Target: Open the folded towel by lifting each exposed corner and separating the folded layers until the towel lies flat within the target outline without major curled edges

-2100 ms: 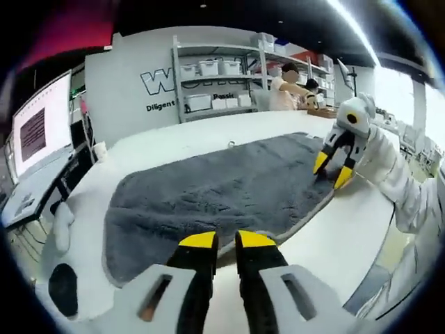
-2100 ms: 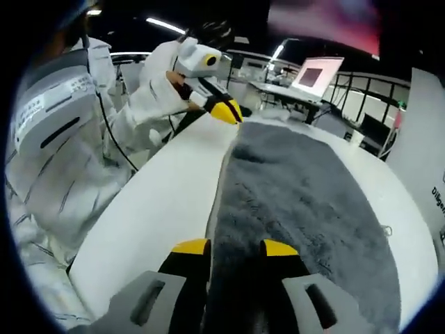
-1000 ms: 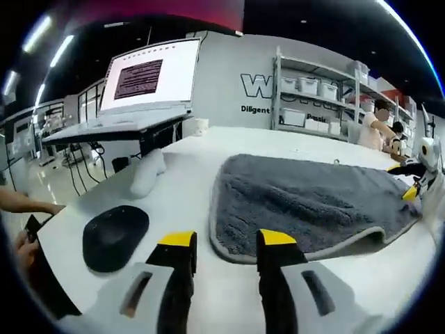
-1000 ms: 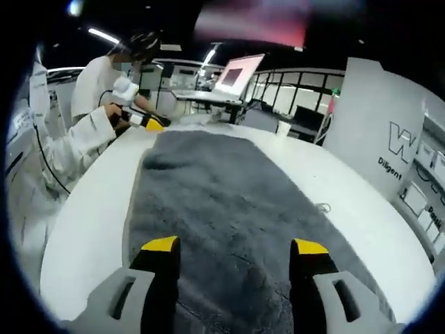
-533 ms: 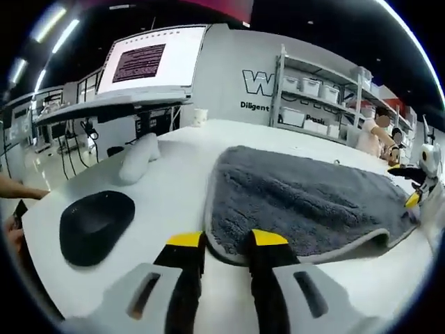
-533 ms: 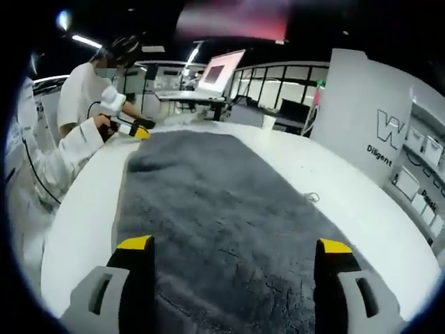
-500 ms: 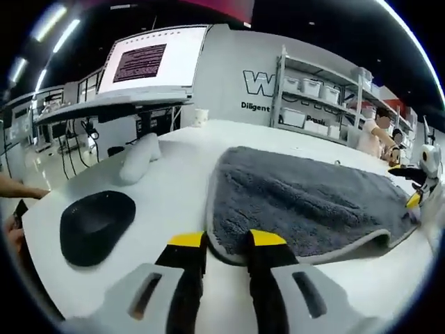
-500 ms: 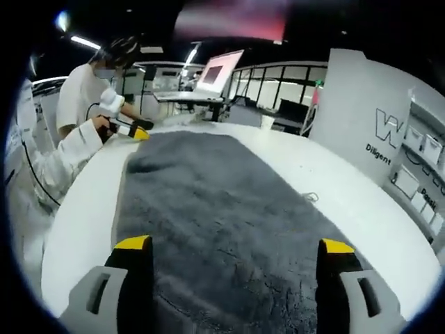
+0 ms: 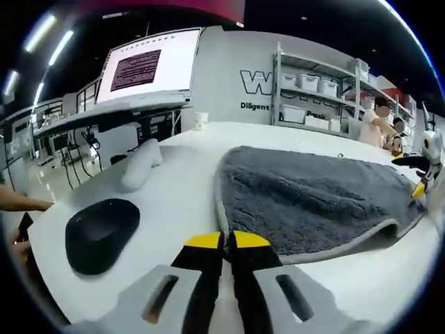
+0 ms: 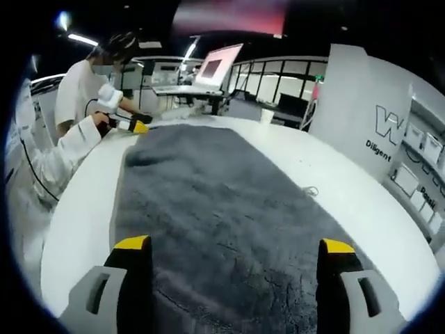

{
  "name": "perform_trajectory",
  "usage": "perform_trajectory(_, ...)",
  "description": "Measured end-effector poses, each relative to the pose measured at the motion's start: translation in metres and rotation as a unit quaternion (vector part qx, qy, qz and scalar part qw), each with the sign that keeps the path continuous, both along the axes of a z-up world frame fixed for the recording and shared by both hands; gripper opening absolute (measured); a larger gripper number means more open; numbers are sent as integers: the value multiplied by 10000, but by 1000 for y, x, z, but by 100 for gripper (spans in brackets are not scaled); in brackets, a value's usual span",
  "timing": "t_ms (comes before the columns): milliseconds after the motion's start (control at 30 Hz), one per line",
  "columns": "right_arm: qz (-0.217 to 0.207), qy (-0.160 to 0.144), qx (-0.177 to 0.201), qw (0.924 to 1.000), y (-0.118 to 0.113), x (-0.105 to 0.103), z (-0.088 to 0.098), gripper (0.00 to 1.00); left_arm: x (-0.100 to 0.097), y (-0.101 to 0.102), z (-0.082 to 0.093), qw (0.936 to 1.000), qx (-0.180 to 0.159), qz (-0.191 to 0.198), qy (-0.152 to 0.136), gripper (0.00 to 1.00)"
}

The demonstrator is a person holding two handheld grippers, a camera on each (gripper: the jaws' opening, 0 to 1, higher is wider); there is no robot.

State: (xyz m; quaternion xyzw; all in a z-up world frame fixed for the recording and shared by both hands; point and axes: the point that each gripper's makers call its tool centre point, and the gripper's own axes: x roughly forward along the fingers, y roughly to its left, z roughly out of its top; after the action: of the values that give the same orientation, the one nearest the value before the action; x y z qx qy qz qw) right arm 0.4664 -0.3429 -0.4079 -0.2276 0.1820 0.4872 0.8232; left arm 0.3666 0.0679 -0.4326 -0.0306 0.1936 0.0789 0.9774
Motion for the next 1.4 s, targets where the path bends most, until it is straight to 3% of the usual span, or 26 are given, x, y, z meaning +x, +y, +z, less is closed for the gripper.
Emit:
perform_trajectory(267, -19, -3, -42, 10000, -2, 0, 0, 98, -4, 6, 0, 9984, 422, -74, 361, 3)
perform_trajectory(433, 0, -4, -61, 10000, -1, -1, 0, 97, -5, 9, 0, 9974, 484, -149, 509, 3)
perform_trajectory(800, 12, 48, -189, 9998, -2, -1, -5, 98, -11, 13, 1, 9898, 1013, -188, 988, 3)
perform_trajectory(1400, -31, 56, -361, 9993, -7, -1, -10, 97, -11, 13, 0, 9807, 1479, -182, 1267, 4)
